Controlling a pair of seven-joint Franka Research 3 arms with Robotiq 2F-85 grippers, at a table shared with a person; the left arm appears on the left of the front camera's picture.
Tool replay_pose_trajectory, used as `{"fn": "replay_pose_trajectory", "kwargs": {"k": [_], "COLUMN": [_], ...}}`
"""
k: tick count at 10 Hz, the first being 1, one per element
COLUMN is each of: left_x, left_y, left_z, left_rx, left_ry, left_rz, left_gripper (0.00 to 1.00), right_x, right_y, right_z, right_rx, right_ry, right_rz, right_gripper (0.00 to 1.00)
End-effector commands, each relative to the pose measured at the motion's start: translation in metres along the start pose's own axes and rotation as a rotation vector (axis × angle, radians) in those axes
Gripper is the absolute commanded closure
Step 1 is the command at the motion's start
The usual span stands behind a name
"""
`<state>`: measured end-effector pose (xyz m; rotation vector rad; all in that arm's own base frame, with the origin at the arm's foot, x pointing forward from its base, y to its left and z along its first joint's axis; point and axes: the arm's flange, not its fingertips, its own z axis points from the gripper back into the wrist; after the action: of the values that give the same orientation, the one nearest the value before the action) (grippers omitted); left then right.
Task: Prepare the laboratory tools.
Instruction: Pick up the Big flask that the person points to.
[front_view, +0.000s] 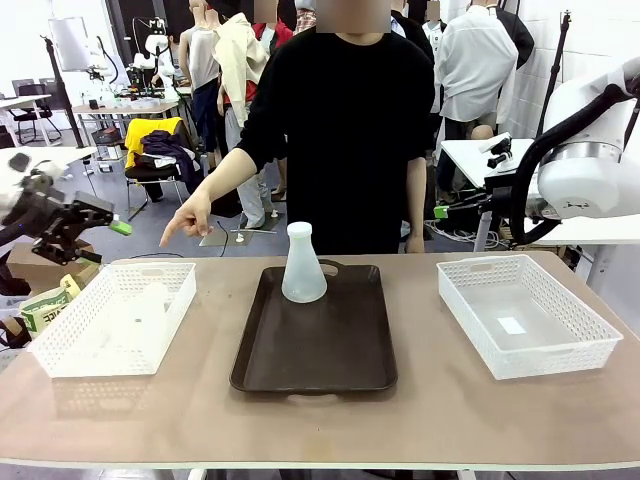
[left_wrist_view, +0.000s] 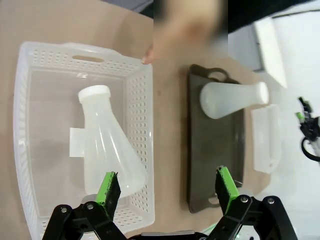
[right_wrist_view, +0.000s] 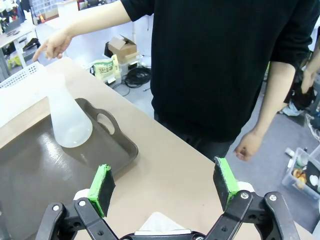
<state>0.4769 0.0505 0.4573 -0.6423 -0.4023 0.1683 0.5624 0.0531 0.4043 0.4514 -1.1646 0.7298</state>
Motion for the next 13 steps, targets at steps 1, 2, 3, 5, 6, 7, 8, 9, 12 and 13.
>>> {"fn": "replay_pose_trajectory", "kwargs": {"k": [1, 2, 3, 5, 6, 7, 8, 9, 12, 13], "left_x": [0.021, 0.023, 0.028, 0.032, 0.035, 0.036, 0.036, 0.037, 0.05, 0.055], "left_y": [-0.024, -0.032, -0.038, -0.038, -0.036, -0.032, -0.028, -0.025, -0.009, -0.007], "left_z": [-0.023, -0.033, -0.051, -0.076, -0.088, -0.099, -0.111, -0.122, -0.147, -0.153], "left_rx": [0.259, 0.339, 0.48, 0.568, 0.582, 0.578, 0.591, 0.581, 0.636, 0.626], "left_ry": [0.152, 0.224, 0.26, 0.317, 0.33, 0.318, 0.31, 0.295, 0.236, 0.221], "left_rz": [0.03, 0.036, 0.049, 0.048, 0.014, 0.014, -0.002, -0.027, -0.034, -0.037], "left_gripper": [0.0, 0.0, 0.0, 0.0, 0.0, 0.0, 0.0, 0.0, 0.0, 0.0], "right_x": [0.0, 0.0, 0.0, 0.0, 0.0, 0.0, 0.0, 0.0, 0.0, 0.0], "right_y": [0.002, 0.002, 0.002, 0.002, 0.002, 0.002, 0.002, 0.002, 0.002, 0.002], "right_z": [0.003, 0.003, 0.003, 0.003, 0.003, 0.003, 0.003, 0.003, 0.003, 0.003], "right_rx": [-0.002, -0.002, -0.002, -0.002, -0.002, -0.002, -0.002, -0.002, -0.002, -0.002], "right_ry": [0.017, 0.017, 0.017, 0.017, 0.017, 0.017, 0.017, 0.017, 0.017, 0.017], "right_rz": [-0.009, -0.009, -0.009, -0.009, -0.009, -0.009, -0.009, -0.009, -0.009, -0.009], "right_gripper": [0.0, 0.0, 0.0, 0.0, 0.0, 0.0, 0.0, 0.0, 0.0, 0.0]}}
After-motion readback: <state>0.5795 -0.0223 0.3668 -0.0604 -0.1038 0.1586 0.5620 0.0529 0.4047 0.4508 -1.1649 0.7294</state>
